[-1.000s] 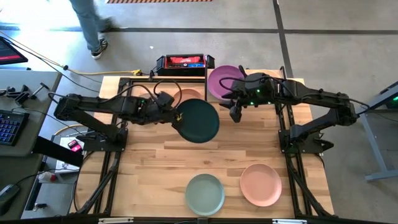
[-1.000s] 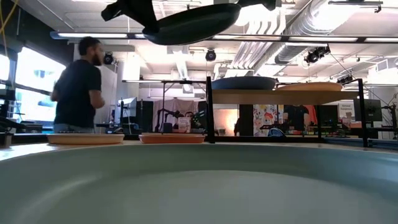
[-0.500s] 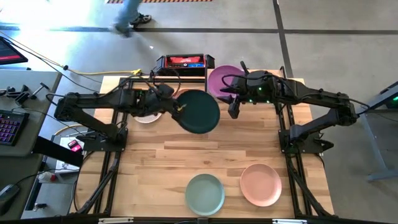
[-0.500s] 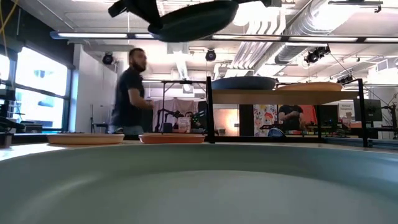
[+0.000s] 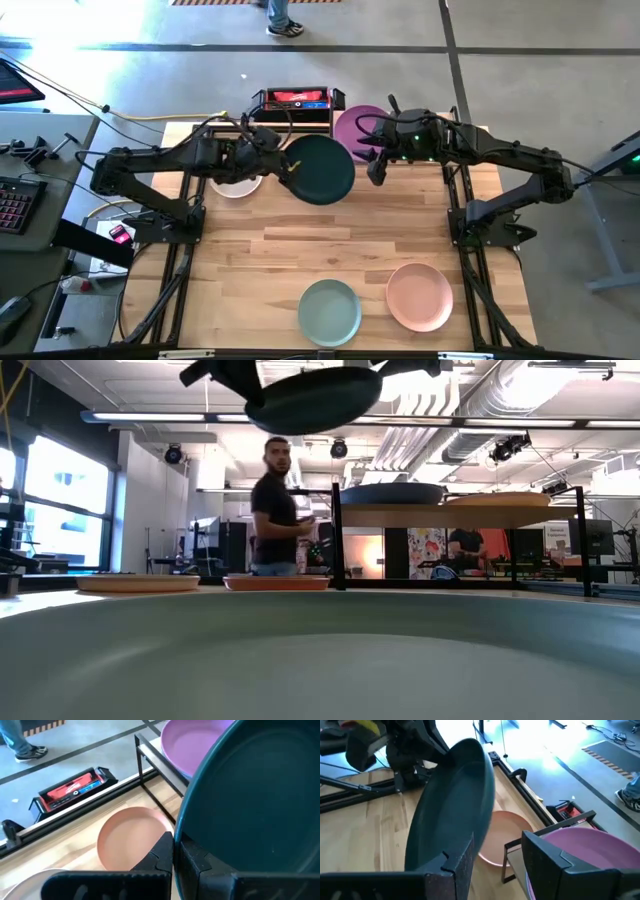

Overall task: Place and stack plates onto a shelf
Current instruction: Stack the dark green plate on top of the purple plate on the shelf

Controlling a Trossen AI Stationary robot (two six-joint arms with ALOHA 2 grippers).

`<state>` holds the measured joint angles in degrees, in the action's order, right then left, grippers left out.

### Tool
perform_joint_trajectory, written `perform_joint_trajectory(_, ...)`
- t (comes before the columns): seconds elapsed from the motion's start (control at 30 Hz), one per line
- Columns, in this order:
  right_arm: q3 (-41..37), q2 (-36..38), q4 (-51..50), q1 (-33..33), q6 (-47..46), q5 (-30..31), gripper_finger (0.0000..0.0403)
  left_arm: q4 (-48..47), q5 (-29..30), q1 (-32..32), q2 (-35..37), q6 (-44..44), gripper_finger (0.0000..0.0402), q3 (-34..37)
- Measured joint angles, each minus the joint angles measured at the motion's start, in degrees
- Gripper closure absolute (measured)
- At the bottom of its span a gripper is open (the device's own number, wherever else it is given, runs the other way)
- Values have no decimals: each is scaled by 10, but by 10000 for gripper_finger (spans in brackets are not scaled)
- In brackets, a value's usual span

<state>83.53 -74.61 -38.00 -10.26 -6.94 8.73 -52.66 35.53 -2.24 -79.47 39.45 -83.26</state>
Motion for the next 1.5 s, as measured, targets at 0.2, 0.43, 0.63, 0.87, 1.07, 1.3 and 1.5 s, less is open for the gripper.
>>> perform_joint_trajectory(0.2, 0, -3, -3, 0, 19, 15, 257, -1, -1, -4, -39, 13, 401, 0)
perform_joint_trajectory(0.43, 0, -22, -38, 0, 9, 21, 257, 5, -3, 1, -69, 27, 401, 0)
perform_joint_trajectory(0.63, 0, -48, -85, 2, -7, 26, 257, 2, -5, 5, -70, 35, 401, 1)
perform_joint_trajectory(0.87, 0, -71, -88, 3, -11, 29, 257, 3, -5, 4, -70, 34, 401, 1)
perform_joint_trajectory(1.07, 0, -79, -84, 2, -22, 29, 279, 3, -5, 4, -70, 34, 401, 1)
perform_joint_trajectory(1.3, 0, -84, -82, 2, -23, 28, 356, 6, -5, 4, -70, 34, 401, 1)
perform_joint_trajectory(1.5, 0, -83, -84, 1, -50, 46, 394, 19, -5, 4, -70, 26, 397, 1)
